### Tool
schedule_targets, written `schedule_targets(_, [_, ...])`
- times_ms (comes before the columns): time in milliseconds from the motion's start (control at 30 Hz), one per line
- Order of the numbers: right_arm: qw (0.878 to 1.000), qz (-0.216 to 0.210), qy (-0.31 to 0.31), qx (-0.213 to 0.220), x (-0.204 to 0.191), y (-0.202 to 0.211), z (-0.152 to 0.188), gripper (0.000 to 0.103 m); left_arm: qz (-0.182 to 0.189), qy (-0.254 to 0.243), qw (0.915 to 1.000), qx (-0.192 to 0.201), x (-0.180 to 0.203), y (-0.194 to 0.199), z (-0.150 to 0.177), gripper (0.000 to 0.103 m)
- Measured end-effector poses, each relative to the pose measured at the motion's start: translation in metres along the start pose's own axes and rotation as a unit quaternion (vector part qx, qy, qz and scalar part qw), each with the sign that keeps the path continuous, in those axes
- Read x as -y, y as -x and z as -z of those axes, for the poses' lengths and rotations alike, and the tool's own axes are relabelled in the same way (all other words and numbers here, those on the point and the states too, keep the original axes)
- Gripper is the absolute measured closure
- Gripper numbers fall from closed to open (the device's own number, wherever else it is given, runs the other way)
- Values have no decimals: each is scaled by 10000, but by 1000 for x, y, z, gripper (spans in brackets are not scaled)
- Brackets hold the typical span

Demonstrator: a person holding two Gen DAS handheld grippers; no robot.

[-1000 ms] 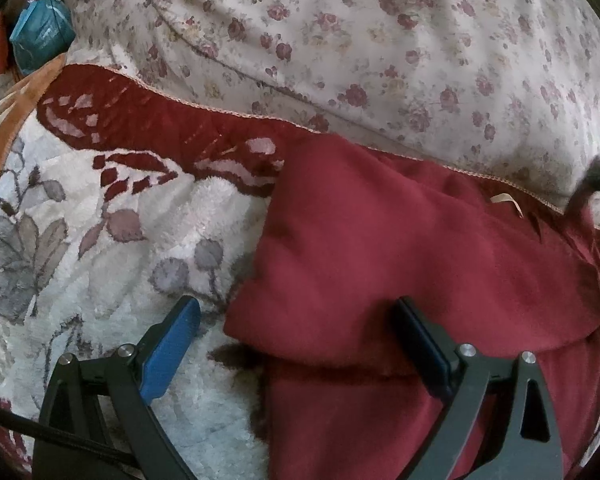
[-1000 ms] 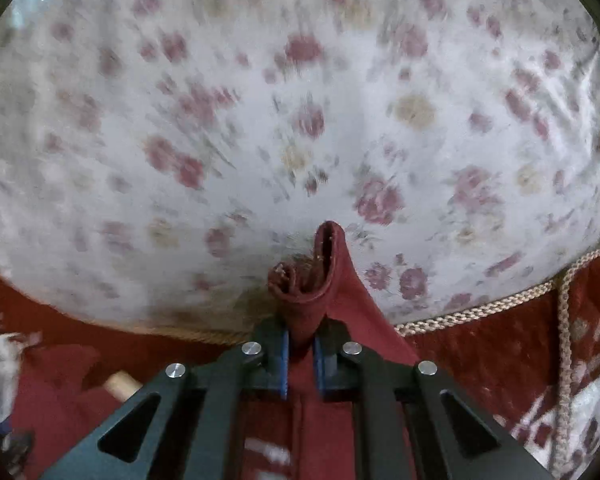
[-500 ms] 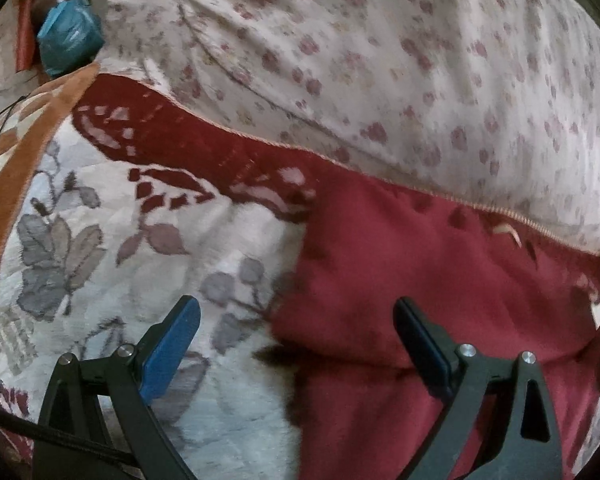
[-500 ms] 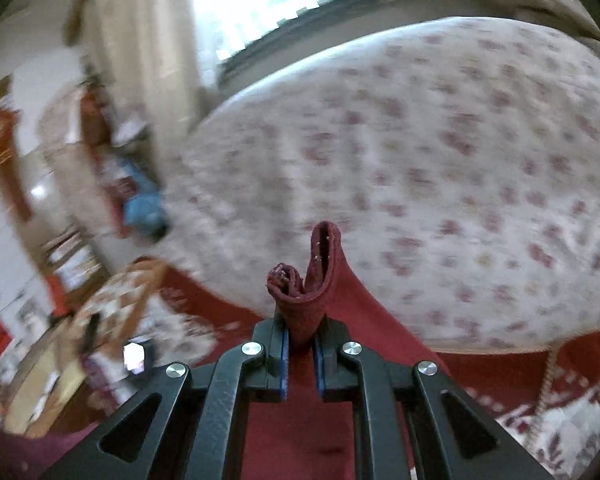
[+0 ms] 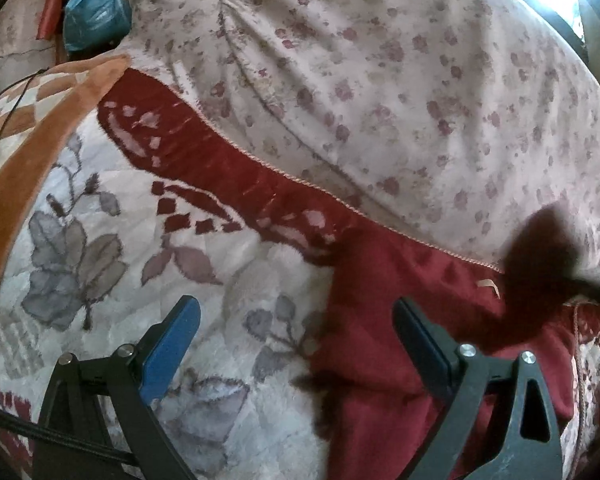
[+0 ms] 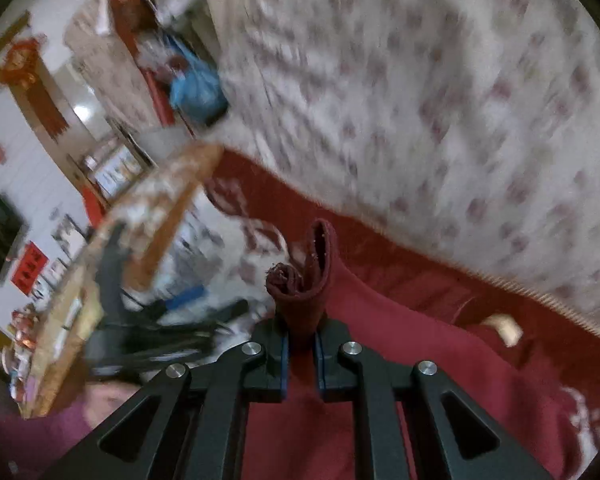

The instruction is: Fold small clothes

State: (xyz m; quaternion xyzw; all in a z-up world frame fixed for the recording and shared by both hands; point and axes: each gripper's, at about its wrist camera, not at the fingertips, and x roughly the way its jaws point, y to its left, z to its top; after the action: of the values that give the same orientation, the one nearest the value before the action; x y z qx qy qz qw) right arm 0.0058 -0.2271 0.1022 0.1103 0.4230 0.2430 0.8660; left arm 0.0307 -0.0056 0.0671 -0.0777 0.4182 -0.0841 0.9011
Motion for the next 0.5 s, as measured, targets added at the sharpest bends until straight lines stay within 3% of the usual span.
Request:
schedule_targets(33, [9996,-82,-155,-235,6,-28,6,89,22,-21,10000,5,1,-1,-1,7])
schedule_targets(100, [9977,-39,-340,-580,15,-60,16,66,152,-35,9999,-16,2,-3,-2,7])
schedule_targets(133, [9961,60,-471,-738,21,-72,20,43,267,-29,9996,-44,4,-3,-2,7])
schedule_targets(200, [9953,140,-706,-652,34,-69,27,39,465,-43,9989,-41,8,-2,-2,7])
schedule_targets(333, [9945,147,-1036,-43,56,-1,40,32,587,-250,9980,-19,25,-5,-2,7])
schedule_targets(400, [9932,454,-1039,258,64,45,52,24,537,-455,9975,-71,39,-12,-1,7])
schedule_targets(500, [9880,985,-1076,503,82,100,73,23,433,-677,9966,-183,54,-26,3,7])
